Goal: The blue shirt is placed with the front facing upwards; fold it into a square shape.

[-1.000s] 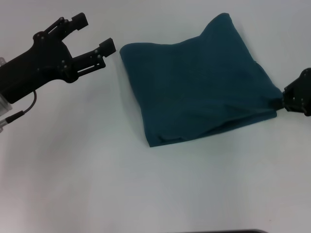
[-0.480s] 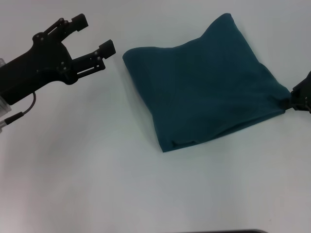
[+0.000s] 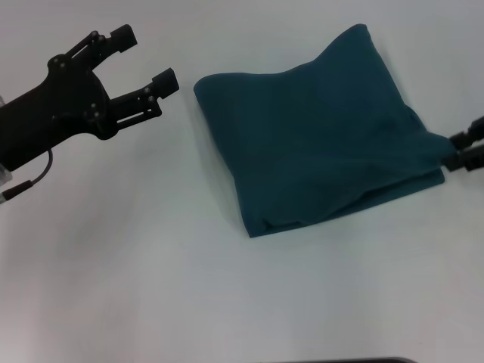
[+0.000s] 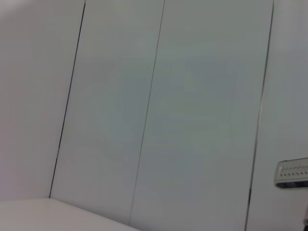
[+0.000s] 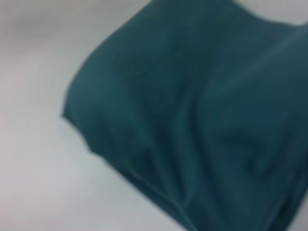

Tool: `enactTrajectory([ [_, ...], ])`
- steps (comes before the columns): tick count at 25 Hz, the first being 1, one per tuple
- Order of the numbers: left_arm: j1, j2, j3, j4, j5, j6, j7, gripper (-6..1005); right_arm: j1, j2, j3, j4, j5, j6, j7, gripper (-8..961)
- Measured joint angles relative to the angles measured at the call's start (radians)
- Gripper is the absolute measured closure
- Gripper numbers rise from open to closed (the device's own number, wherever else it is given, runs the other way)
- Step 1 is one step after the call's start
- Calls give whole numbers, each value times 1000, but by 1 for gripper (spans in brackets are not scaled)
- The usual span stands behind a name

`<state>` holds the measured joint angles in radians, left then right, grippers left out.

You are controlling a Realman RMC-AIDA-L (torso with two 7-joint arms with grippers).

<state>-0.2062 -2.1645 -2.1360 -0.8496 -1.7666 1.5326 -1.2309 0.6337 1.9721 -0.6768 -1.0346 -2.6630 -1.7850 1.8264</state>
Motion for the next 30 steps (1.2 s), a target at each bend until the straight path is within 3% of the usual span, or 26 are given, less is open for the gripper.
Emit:
enactTrajectory([
  [9, -5, -1, 20, 20, 8, 3, 5, 50, -4, 5, 65, 0, 50, 45, -4, 390],
  [11, 0, -4, 22, 25, 7, 13, 12, 50, -32, 11, 102, -3, 177, 31, -21, 392],
  [14, 9, -4, 9, 25, 1, 34, 16, 50, -97, 45, 114, 3, 328, 71, -115, 395],
  [15, 9, -4, 9, 25, 1, 34, 16, 49, -117, 66, 110, 10, 357, 91, -155, 396],
  [17, 17, -4, -12, 24, 0, 55, 16, 49, -141, 102, 101, 38, 381, 120, -225, 503],
  [19, 21, -5, -23, 24, -1, 69, 17, 49, -147, 120, 96, 111, 387, 145, -296, 600],
  [24, 29, -5, -26, 29, -2, 77, 29, 50, -155, 117, 93, 348, 430, 230, -478, 791],
  [30, 32, -3, -27, 29, -3, 83, 35, 49, -196, 110, 115, 356, 423, 278, -549, 878],
])
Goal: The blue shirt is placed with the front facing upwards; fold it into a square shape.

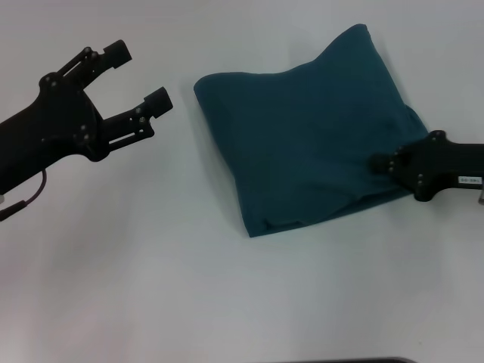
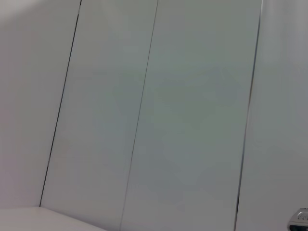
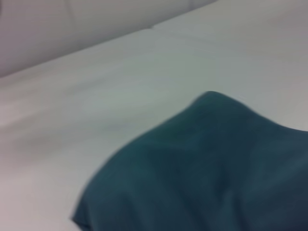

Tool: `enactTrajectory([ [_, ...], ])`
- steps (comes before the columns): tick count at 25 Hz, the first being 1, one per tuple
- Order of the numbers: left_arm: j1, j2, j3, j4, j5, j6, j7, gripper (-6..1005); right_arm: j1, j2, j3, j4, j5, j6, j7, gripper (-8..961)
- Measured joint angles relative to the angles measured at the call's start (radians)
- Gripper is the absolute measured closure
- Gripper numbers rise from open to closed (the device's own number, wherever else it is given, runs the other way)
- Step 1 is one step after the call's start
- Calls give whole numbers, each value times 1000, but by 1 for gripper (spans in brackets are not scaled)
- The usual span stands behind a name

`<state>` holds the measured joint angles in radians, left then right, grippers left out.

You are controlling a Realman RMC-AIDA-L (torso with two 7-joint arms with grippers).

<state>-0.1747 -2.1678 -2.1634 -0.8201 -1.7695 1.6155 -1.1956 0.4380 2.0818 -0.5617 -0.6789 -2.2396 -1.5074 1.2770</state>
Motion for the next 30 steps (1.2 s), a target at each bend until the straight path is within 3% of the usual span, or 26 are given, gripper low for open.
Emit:
enactTrajectory([
  [6, 3, 0, -1, 1, 1, 0, 10, 50, -37, -9, 126, -5, 17, 28, -90, 939],
  [11, -5, 0, 0, 8, 0, -6, 31, 50, -77, -2, 258, 56, 161, -12, -202, 944],
  [16, -7, -1, 3, 21, 0, -7, 51, 50, -109, 4, 269, 293, 257, -82, -471, 944],
  [20, -21, -1, 1, 60, -1, -4, 83, 49, -87, 10, 266, 550, 255, 4, -763, 943],
  [30, -27, 1, -1, 74, -1, 0, 100, 50, -51, 14, 346, 640, 264, 167, -811, 943],
])
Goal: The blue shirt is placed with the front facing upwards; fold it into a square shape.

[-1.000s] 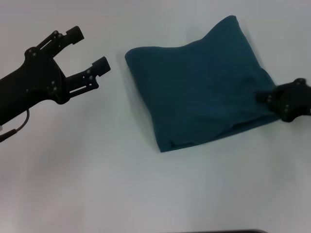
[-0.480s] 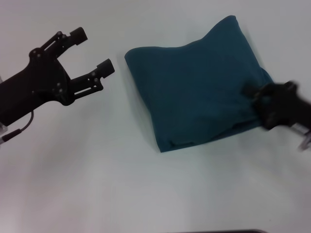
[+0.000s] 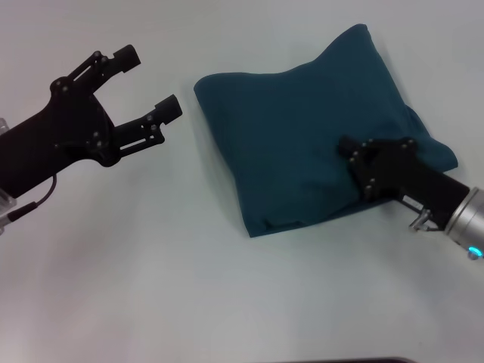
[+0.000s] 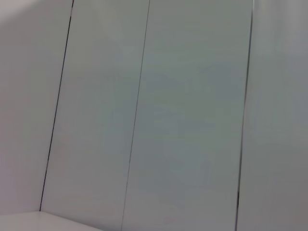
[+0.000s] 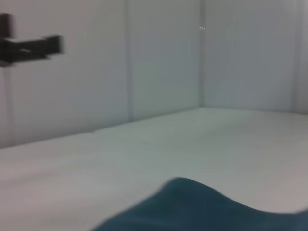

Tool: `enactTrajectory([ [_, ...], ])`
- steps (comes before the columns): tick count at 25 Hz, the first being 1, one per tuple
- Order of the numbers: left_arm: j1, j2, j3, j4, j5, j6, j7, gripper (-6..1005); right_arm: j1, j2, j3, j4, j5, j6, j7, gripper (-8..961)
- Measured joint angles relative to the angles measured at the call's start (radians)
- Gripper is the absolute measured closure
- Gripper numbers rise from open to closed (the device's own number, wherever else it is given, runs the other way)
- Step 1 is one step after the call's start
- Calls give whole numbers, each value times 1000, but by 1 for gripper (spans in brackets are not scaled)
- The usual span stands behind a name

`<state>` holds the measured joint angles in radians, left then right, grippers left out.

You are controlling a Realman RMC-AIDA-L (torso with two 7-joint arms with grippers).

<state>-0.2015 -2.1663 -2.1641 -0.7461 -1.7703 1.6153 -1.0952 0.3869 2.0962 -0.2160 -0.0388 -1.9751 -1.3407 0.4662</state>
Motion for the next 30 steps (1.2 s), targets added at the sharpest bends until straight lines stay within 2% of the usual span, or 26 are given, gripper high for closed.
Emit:
enactTrajectory([
  [10, -2, 2, -2, 1, 0, 0, 5, 50, -47, -6, 144, -49, 2, 59, -36, 942],
  [15, -2, 2, -2, 2, 0, -1, 7, 49, -42, -8, 187, -50, 3, -54, -44, 942],
  [18, -4, 1, -2, 2, 0, 0, 11, 49, 13, -4, 180, -31, -3, -35, -32, 942],
  [24, -10, -2, -2, 2, 0, 0, 21, 49, 169, 2, 171, 48, -10, 181, -44, 941],
  [30, -11, -3, -11, 3, 0, 1, 24, 50, 242, 2, 202, 63, 2, 379, -61, 941],
])
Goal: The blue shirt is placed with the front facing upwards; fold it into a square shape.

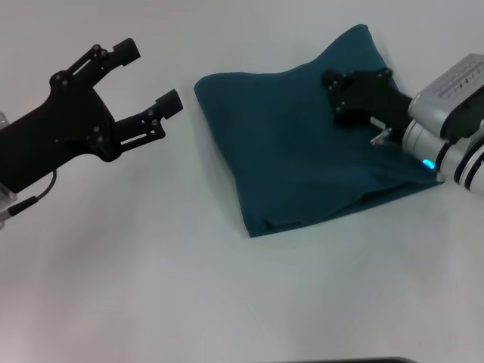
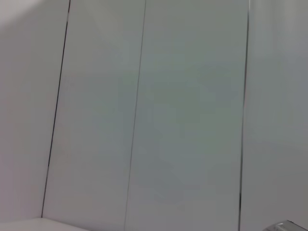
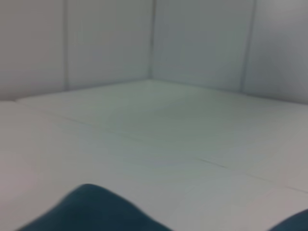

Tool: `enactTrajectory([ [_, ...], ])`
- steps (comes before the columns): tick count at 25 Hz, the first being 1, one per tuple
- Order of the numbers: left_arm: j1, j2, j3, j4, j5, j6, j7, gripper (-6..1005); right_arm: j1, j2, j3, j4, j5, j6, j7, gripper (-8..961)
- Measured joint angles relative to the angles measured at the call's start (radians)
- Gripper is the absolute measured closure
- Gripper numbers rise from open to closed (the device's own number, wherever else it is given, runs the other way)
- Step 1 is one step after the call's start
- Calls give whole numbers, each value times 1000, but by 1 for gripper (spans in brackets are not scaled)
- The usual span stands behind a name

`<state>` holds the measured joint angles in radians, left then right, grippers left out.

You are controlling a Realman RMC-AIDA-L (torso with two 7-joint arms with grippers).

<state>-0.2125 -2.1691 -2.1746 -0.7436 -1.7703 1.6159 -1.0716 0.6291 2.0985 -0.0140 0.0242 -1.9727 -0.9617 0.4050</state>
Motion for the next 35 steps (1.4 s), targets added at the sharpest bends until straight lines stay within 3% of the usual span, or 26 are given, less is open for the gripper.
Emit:
enactTrajectory([
  [13, 1, 3, -31, 33, 0, 4, 28, 50, -15, -8, 99, -92, 35, 88, -15, 940],
  [15, 0, 3, -32, 33, 0, 6, 30, 50, -26, -8, 104, -96, 47, 50, -15, 940],
  [20, -1, 2, -33, 34, 0, 14, 34, 50, -97, -6, 107, -82, 88, -221, 4, 940],
  [22, -1, 1, -33, 35, -1, 18, 34, 50, -120, -4, 102, -61, 87, -271, 12, 940],
  [30, -2, 0, -33, 36, -2, 22, 35, 49, -189, 0, 20, 91, 15, -272, -34, 939],
  [35, 0, 0, -33, 36, -2, 19, 35, 49, -213, 0, -42, 122, -14, -262, -52, 939],
])
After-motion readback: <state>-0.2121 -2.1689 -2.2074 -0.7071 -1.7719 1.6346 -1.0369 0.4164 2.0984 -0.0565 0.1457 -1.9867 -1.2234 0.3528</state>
